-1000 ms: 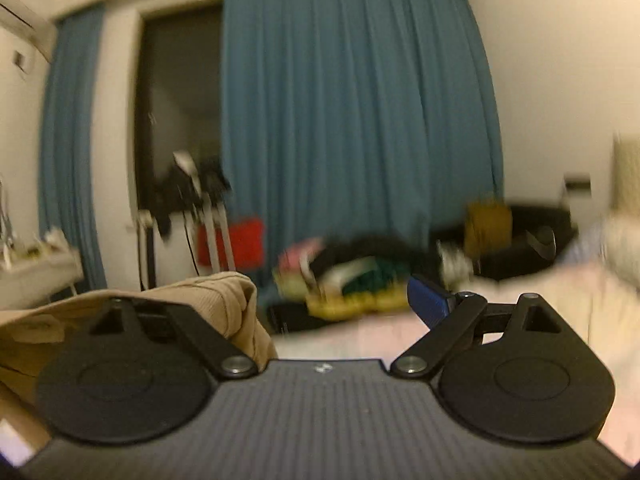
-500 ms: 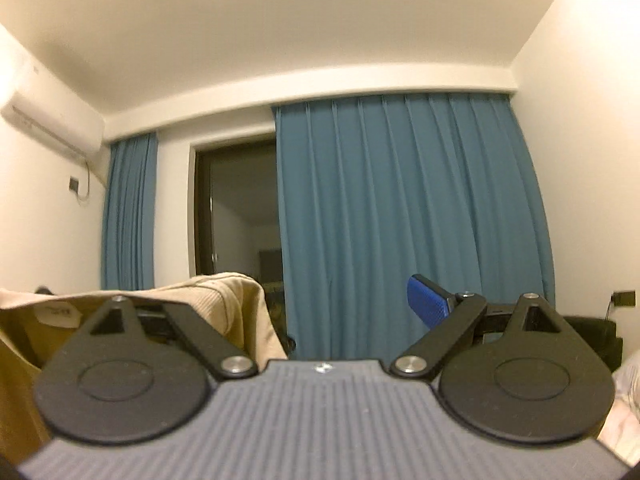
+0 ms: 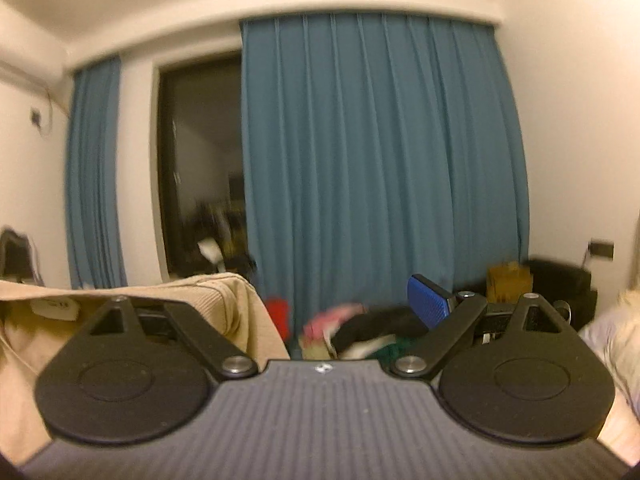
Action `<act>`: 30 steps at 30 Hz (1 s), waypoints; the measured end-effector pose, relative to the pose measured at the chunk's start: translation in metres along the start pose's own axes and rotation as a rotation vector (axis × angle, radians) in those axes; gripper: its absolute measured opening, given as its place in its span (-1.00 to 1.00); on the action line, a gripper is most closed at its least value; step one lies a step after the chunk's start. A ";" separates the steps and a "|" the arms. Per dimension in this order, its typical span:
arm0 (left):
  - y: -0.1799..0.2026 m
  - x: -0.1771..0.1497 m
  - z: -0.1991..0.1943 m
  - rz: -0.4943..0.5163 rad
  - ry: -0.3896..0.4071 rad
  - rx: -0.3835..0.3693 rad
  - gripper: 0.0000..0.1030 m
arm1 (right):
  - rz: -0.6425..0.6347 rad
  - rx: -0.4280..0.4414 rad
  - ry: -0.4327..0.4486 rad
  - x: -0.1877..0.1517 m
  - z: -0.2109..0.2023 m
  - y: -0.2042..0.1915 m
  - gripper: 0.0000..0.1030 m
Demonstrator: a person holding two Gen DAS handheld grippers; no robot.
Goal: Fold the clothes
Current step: 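Lower the sweatshirt flat onto the duvet with both grippers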
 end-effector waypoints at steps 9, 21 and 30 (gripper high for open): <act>0.017 -0.079 0.257 0.009 -0.069 0.140 0.81 | -0.018 -0.103 -0.138 -0.115 0.227 0.045 0.77; -0.010 -0.328 0.598 0.169 -0.531 0.166 0.83 | 0.007 -0.118 -0.537 -0.361 0.470 0.122 0.77; 0.025 -0.373 0.617 0.666 -0.829 0.162 0.89 | -0.076 0.143 -0.941 -0.422 0.512 0.076 0.77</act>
Point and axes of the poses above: each gripper's, at about its wrist camera, not at the fingertips, and z roughly the way its jaws point, y to its right, x to its top, the point moved 6 cm from there along z, roughly the way its jaws point, and after that the axes turned 13 degrees about x, right-handed, at the moved point
